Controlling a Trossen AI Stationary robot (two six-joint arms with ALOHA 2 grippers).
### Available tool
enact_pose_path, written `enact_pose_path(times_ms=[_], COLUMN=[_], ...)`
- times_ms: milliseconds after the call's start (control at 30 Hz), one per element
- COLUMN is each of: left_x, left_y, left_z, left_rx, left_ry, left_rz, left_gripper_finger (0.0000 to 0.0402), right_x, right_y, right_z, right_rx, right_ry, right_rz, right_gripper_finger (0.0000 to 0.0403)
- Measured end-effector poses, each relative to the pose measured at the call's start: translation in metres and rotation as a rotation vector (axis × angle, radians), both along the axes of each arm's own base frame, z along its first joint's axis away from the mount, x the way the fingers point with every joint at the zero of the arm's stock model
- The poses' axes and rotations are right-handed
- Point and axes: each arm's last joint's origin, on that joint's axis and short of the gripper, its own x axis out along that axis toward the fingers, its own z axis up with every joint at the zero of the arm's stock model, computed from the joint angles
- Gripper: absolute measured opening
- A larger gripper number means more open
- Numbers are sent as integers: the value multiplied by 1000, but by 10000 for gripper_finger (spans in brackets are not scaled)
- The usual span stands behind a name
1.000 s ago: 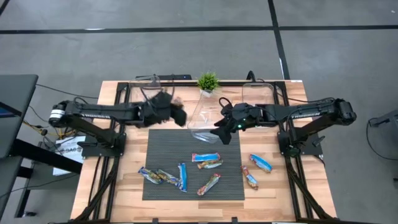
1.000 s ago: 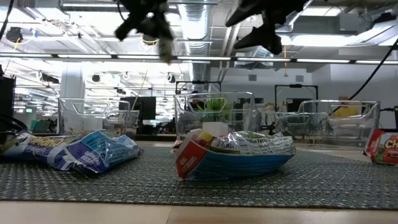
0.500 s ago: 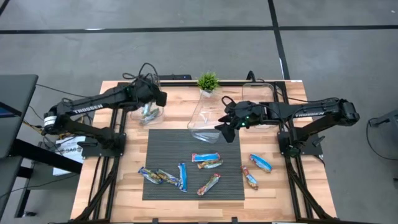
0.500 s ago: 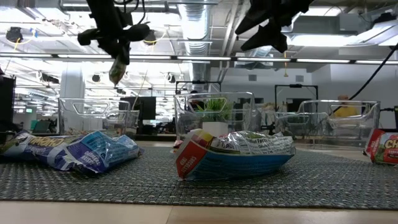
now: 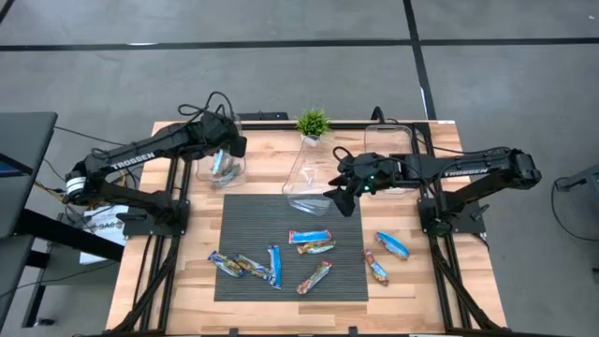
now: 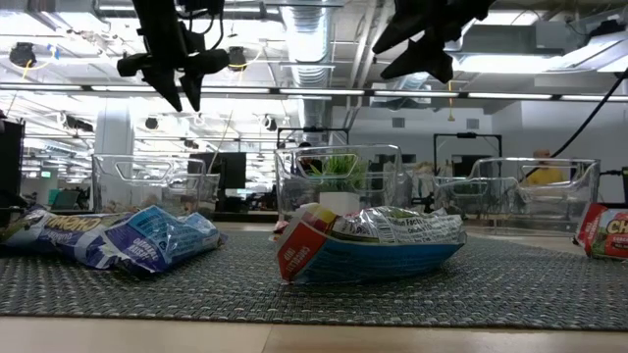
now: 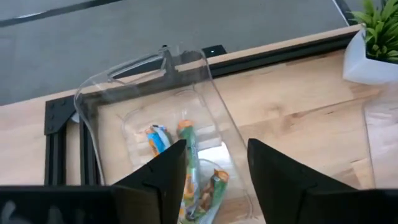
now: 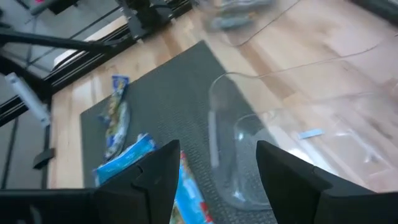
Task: Pick and place Granola Bars by type
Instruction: Put the yellow granola bar into the left transparent bin
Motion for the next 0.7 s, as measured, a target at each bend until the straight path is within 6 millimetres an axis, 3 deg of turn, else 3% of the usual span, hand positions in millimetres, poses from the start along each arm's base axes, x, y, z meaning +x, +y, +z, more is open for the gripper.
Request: enact_pose_path(times_ms=[100, 233, 500, 700], left_x=[6, 25, 58, 62], left_y=[-4, -20, -80, -120], left_z=[1, 10, 32, 37], left_rx=[-21, -30, -35, -53], left_ry=[-44, -163, -415, -489], left_rz=[-60, -329, -936, -1070], left_gripper_finger=[161, 151, 136, 130], right_x=[-1, -6, -16, -8], right_y=[4, 17, 55, 79], right_z=[-1, -9, -21, -44], right_rx=[20, -8, -49, -94], right_ry=[18, 110, 235, 335], right_rz=[47, 117, 257, 308], right_gripper_finger=[199, 196, 188, 182])
